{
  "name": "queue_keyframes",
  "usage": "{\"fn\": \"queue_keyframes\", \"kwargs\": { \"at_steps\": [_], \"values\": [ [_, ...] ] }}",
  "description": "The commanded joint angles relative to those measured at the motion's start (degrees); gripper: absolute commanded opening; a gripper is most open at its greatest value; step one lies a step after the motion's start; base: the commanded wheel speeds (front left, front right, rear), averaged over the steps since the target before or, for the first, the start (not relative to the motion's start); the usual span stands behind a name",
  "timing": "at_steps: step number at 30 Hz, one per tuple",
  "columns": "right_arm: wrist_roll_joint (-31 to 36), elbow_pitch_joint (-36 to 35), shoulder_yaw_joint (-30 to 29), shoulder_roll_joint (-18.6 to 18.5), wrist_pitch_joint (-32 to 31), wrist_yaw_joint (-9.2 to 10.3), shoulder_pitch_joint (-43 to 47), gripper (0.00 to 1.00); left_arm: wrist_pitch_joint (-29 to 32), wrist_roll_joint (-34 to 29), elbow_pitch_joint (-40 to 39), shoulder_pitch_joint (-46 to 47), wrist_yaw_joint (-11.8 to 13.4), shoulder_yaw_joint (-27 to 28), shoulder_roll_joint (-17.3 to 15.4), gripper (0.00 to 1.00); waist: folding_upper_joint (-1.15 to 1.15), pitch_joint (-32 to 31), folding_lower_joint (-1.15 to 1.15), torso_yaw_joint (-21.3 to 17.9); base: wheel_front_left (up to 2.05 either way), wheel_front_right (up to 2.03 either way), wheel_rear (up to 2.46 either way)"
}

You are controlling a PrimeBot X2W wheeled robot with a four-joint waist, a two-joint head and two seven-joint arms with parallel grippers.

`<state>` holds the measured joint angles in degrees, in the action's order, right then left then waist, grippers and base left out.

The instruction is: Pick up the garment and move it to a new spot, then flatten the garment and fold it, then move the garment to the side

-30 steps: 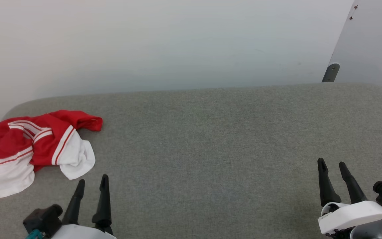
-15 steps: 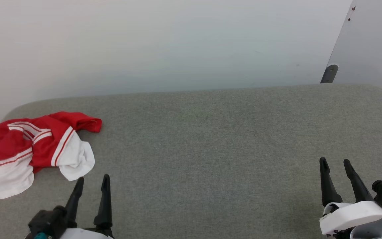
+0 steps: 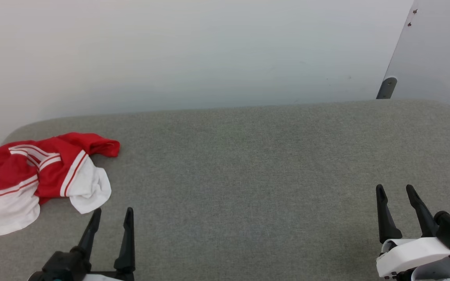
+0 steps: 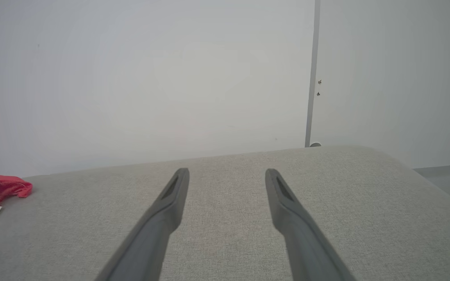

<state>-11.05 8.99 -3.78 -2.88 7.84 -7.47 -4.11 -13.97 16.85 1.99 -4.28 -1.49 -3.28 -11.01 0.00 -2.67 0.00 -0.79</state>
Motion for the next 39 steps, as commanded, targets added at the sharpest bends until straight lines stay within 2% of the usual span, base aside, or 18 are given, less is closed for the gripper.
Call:
{"fn": "queue_keyframes", "kwargs": {
  "at_steps": [1, 10, 24, 34, 38, 39],
  "values": [
    [1.06, -0.38, -0.26, 0.00, 0.41, -0.04, 0.05, 1.00, -0.43, -1.06, -0.35, -0.56, -0.07, -0.05, 0.06, 1.00, 0.00, -0.03, 0.00, -0.01, 0.00, 0.00, 0.00],
    [4.62, -0.99, -0.21, 0.00, 0.76, -0.04, 0.45, 1.00, -1.33, -4.04, -0.88, -1.14, -0.45, -0.01, 0.17, 1.00, 0.00, -0.20, 0.00, -0.10, 0.00, 0.00, 0.00],
    [4.15, -0.80, -0.02, 0.01, 0.62, -0.04, 0.80, 1.00, -1.19, -3.05, -0.16, -1.26, -1.25, 0.18, 0.41, 1.00, 0.00, -0.37, 0.00, 0.63, 0.00, 0.00, 0.00],
    [3.08, 0.00, 2.35, 0.03, 0.36, -0.04, 0.67, 1.00, -0.81, -1.75, 1.11, -0.33, -0.58, 1.39, -0.33, 1.00, 0.00, -2.03, 0.00, 5.86, 0.00, 0.00, 0.00],
    [2.58, 0.72, 3.70, 0.04, 0.46, -0.04, 0.63, 1.00, -0.20, -1.10, 1.00, -0.40, 0.02, 2.20, -0.84, 1.00, 0.00, -3.26, 0.00, 9.71, 0.00, 0.00, 0.00],
    [2.28, 1.24, 4.43, 0.05, 0.58, -0.04, 0.49, 1.00, 0.24, -1.07, 0.55, -0.73, 0.26, 2.55, -1.26, 1.00, 0.00, -3.84, 0.00, 11.73, 0.00, 0.00, 0.00]
  ]
}}
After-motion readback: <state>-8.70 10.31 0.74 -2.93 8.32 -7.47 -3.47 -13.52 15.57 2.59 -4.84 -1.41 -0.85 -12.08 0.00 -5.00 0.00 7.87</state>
